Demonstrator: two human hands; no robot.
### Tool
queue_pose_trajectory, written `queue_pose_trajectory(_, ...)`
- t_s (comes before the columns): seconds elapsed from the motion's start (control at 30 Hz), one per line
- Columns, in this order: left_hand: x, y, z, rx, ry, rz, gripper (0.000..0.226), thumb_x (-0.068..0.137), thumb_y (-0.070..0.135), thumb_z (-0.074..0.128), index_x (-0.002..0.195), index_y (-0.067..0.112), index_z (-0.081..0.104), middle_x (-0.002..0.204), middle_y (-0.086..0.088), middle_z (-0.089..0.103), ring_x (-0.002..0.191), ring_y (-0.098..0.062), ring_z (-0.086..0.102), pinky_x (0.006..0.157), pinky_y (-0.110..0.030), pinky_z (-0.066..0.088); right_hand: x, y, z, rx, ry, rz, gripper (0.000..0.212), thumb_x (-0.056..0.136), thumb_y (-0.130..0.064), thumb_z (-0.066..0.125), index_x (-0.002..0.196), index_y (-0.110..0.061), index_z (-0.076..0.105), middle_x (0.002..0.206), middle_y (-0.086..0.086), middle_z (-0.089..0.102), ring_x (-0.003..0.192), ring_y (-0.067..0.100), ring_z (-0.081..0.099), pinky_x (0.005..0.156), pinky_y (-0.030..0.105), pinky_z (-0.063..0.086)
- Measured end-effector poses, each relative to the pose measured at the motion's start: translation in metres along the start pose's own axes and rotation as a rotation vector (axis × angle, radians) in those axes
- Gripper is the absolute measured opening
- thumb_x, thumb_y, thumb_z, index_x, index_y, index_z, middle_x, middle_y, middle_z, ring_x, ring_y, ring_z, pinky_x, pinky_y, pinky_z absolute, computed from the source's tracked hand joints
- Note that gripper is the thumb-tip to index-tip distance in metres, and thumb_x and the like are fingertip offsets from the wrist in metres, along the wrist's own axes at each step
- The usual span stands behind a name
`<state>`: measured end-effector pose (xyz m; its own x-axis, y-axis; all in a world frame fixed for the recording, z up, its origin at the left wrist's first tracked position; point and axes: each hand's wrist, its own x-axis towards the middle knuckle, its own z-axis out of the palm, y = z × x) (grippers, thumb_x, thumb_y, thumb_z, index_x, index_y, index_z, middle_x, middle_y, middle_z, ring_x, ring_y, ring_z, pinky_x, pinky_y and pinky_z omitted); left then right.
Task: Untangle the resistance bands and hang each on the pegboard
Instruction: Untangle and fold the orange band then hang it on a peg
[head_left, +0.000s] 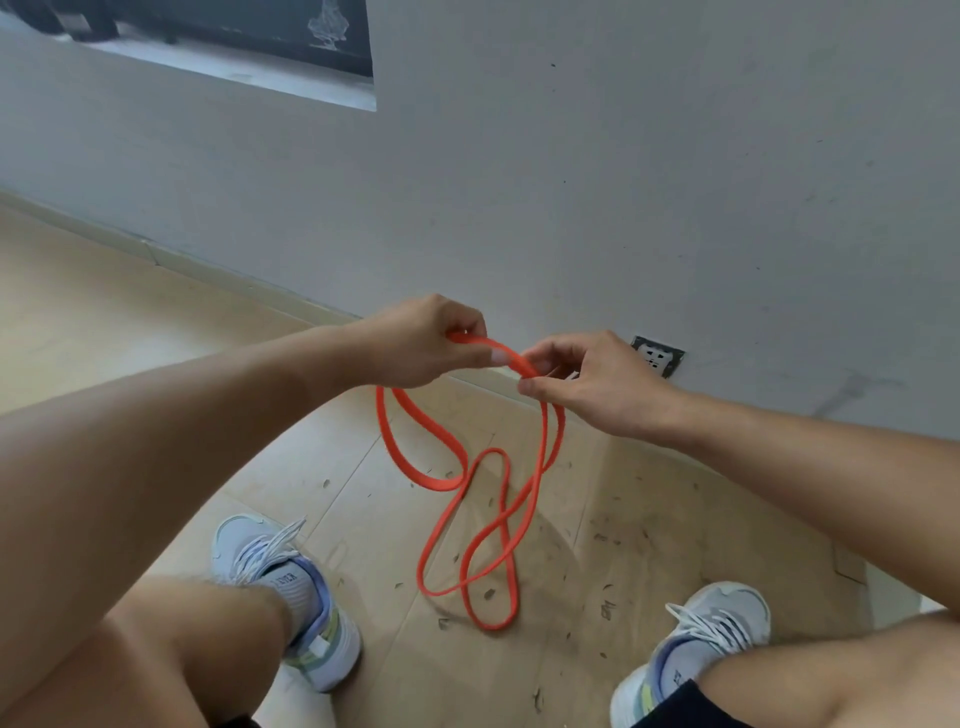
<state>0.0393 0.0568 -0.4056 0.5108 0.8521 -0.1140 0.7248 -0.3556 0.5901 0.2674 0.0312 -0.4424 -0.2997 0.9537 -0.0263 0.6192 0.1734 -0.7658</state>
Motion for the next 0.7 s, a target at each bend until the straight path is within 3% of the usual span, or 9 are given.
queue_pose_trajectory(0.13,-0.001,0.009,0.001,-0.123,0.121,0.075,0.033,0.095,0.050,0.062,0.089,0.018,0.068,0.060,0.007,0.041,0.049,-0.006,0.035,0.048,-0.018,0.029,-0.001,0.000,0.006,0.073,-0.045,0.032,0.008,0.089,-0.025,0.080,0.097,-0.022,0.081,0.089,0.001,0.079,0.083,0.010,0.075,0.082,0.020,0.057)
queue_pose_trajectory(0.27,-0.003,0.010,-0.001,-0.278,0.224,0.066,0.035,0.097,0.045,0.061,0.092,0.012,0.067,0.068,0.002,0.052,0.064,-0.013,0.049,0.064,-0.034,0.046,0.000,0.009,0.012,0.038,-0.113,0.101,0.006,0.088,-0.018,0.081,0.093,-0.019,0.078,0.091,0.002,0.079,0.087,0.013,0.075,0.089,0.031,0.059)
queue_pose_trajectory(0.37,-0.004,0.005,-0.009,-0.367,0.278,-0.004,0.034,0.099,0.043,0.061,0.088,0.011,0.066,0.069,0.002,0.052,0.065,-0.012,0.051,0.069,-0.031,0.050,0.004,0.011,0.006,0.112,-0.002,0.101,0.014,0.090,-0.014,0.078,0.097,-0.026,0.077,0.094,0.002,0.079,0.092,0.014,0.076,0.097,0.039,0.059)
queue_pose_trajectory(0.43,-0.006,0.000,-0.011,-0.390,0.232,-0.049,0.034,0.099,0.043,0.059,0.085,0.013,0.066,0.069,0.001,0.052,0.066,-0.014,0.051,0.071,-0.032,0.050,0.007,0.006,0.000,0.196,0.092,0.087,0.021,0.094,-0.012,0.074,0.106,-0.029,0.076,0.096,0.003,0.079,0.094,0.016,0.077,0.097,0.041,0.060)
queue_pose_trajectory(0.5,-0.008,-0.002,-0.010,-0.396,0.158,-0.077,0.041,0.097,0.051,0.058,0.088,0.012,0.067,0.068,0.001,0.054,0.065,-0.014,0.052,0.075,-0.039,0.052,0.009,-0.002,-0.006,0.142,0.147,0.043,0.025,0.097,-0.015,0.071,0.117,-0.028,0.076,0.095,0.001,0.078,0.092,0.016,0.076,0.094,0.038,0.061)
queue_pose_trajectory(0.6,-0.009,0.004,-0.005,-0.424,0.077,-0.087,0.056,0.087,0.065,0.056,0.093,0.010,0.068,0.067,0.001,0.054,0.064,-0.012,0.052,0.077,-0.039,0.055,0.005,-0.018,-0.012,-0.063,0.135,-0.065,0.030,0.099,-0.020,0.069,0.127,-0.031,0.073,0.093,-0.009,0.071,0.088,0.009,0.067,0.082,0.022,0.054)
queue_pose_trajectory(0.7,-0.007,0.014,0.000,-0.478,0.044,-0.073,0.049,0.094,0.059,0.054,0.090,0.011,0.067,0.064,0.004,0.051,0.063,-0.013,0.049,0.074,-0.038,0.051,0.001,-0.028,-0.010,-0.105,0.103,-0.144,0.031,0.098,-0.023,0.070,0.128,-0.032,0.072,0.094,-0.017,0.066,0.088,0.004,0.063,0.079,0.014,0.049)
